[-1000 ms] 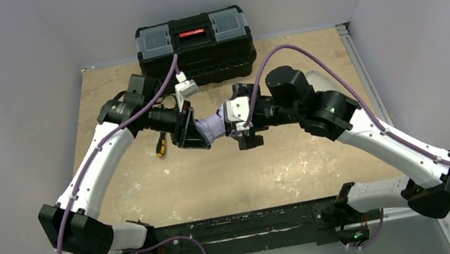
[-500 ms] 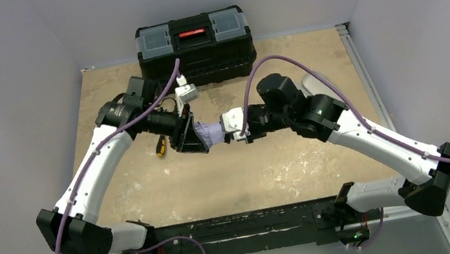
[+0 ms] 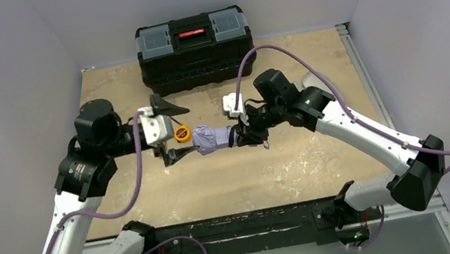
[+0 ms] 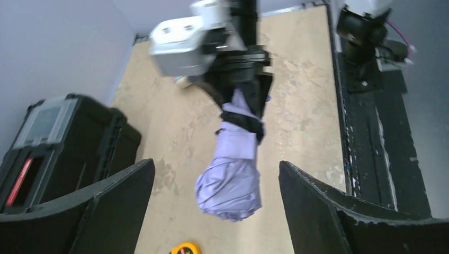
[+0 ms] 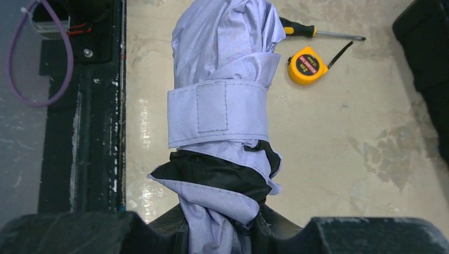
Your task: Open the umbrella
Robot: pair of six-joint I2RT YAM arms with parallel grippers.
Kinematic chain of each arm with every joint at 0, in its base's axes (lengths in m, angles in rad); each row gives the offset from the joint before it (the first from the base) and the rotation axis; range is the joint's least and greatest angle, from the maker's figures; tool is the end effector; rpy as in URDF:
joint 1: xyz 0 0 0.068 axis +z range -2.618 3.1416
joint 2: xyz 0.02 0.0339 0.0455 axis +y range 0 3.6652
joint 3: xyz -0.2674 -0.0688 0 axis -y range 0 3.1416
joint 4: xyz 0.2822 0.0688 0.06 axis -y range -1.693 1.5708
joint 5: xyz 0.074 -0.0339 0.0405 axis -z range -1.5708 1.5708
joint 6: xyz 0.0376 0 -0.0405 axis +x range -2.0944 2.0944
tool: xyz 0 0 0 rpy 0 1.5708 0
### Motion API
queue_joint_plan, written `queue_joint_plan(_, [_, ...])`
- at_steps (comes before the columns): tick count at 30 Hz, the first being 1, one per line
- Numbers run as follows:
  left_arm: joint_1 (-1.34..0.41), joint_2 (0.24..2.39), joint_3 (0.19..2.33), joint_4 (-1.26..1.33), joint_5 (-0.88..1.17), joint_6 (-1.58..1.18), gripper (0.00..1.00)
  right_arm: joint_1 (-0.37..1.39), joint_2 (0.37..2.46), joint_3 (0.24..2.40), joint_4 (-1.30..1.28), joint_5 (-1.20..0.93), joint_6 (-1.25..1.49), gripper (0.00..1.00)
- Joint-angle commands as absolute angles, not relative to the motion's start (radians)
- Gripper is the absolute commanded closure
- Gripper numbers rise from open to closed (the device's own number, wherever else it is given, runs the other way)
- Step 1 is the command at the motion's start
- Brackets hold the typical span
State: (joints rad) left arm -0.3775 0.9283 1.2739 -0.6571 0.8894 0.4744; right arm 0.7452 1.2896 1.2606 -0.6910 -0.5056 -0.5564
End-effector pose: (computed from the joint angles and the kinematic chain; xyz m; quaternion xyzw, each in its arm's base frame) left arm 0.1732 -0.1001 0.4497 0.5322 0.5598 -0.3215 0.5478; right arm 0.2155 0.2236 0.3517 -0.6164 0.6391 0.2645 0.3763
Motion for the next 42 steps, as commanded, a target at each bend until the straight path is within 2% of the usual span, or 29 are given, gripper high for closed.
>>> queue_joint_plan(1, [-0.531, 0.962, 1.249, -0.748, 0.815, 0.777, 0.2, 0.699, 1.296, 1.328, -0.628, -0.686, -0.404, 1.0])
queue_joint_plan(3, [-0.589, 0.952, 1.208, -0.708, 0.767, 0.787, 0.3, 0.695, 1.301, 1.33, -0.619, -0.716, -0.381, 1.0])
queue_joint_plan(5, [-0.624, 0.957, 1.187, -0.669, 0.719, 0.771, 0.3, 0.694, 1.302, 1.33, -0.618, -0.749, -0.376, 1.0])
queue_joint_plan(7, [-0.642, 0.974, 1.192, -0.67, 0.694, 0.772, 0.19, 0.693, 1.306, 1.336, -0.622, -0.765, -0.373, 1.0])
queue_joint_plan(12, [-0.712, 1.023, 1.18, -0.66, 0.565, 0.829, 0.04, 0.694, 1.334, 1.364, -0.617, -0.813, -0.338, 1.0])
queue_joint_plan(14, [-0.747, 1.035, 1.163, -0.659, 0.531, 0.881, 0.0, 0.693, 1.35, 1.381, -0.621, -0.831, -0.334, 1.0])
queue_joint_plan(17, [-0.785, 1.043, 1.126, -0.632, 0.471, 0.933, 0.0, 0.693, 1.372, 1.41, -0.64, -0.856, -0.335, 1.0])
queue_joint_plan(19, [-0.814, 1.049, 1.108, -0.62, 0.401, 0.971, 0.1, 0.693, 1.38, 1.426, -0.652, -0.867, -0.334, 1.0])
queue_joint_plan(20, [-0.826, 1.053, 1.098, -0.598, 0.355, 0.972, 0.2, 0.693, 1.383, 1.433, -0.659, -0.869, -0.337, 1.0])
queue_joint_plan(22, [-0.849, 1.071, 1.091, -0.579, 0.262, 0.977, 0.46, 0.691, 1.393, 1.449, -0.677, -0.873, -0.342, 1.0])
queue_joint_plan(25, [-0.859, 1.091, 1.081, -0.56, 0.166, 0.978, 0.67, 0.681, 1.396, 1.468, -0.69, -0.893, -0.332, 1.0])
queue_joint_plan(26, [-0.859, 1.085, 1.069, -0.542, 0.144, 0.977, 0.78, 0.68, 1.396, 1.469, -0.69, -0.895, -0.324, 1.0])
queue_joint_plan(27, [-0.86, 1.079, 1.054, -0.518, 0.131, 0.975, 0.89, 0.677, 1.395, 1.47, -0.685, -0.894, -0.313, 0.94])
queue_joint_plan(29, [-0.857, 1.05, 1.022, -0.47, 0.109, 0.956, 1.0, 0.663, 1.388, 1.467, -0.656, -0.887, -0.257, 0.69])
queue_joint_plan(31, [-0.826, 1.028, 1.0, -0.449, 0.121, 0.915, 1.0, 0.624, 1.377, 1.468, -0.618, -0.867, -0.188, 0.39])
queue_joint_plan(32, [-0.801, 1.017, 1.0, -0.448, 0.151, 0.884, 1.0, 0.584, 1.373, 1.477, -0.603, -0.864, -0.156, 0.27])
queue_joint_plan(33, [-0.767, 1.006, 1.002, -0.45, 0.195, 0.84, 1.0, 0.544, 1.373, 1.496, -0.589, -0.864, -0.114, 0.22])
queue_joint_plan(37, [-0.626, 0.971, 1.022, -0.433, 0.388, 0.663, 1.0, 0.381, 1.382, 1.539, -0.481, -0.96, 0.131, 0.16])
queue_joint_plan(42, [-0.497, 0.928, 1.003, -0.276, 0.641, 0.474, 1.0, 0.358, 1.365, 1.429, -0.373, -1.046, 0.284, 0.16])
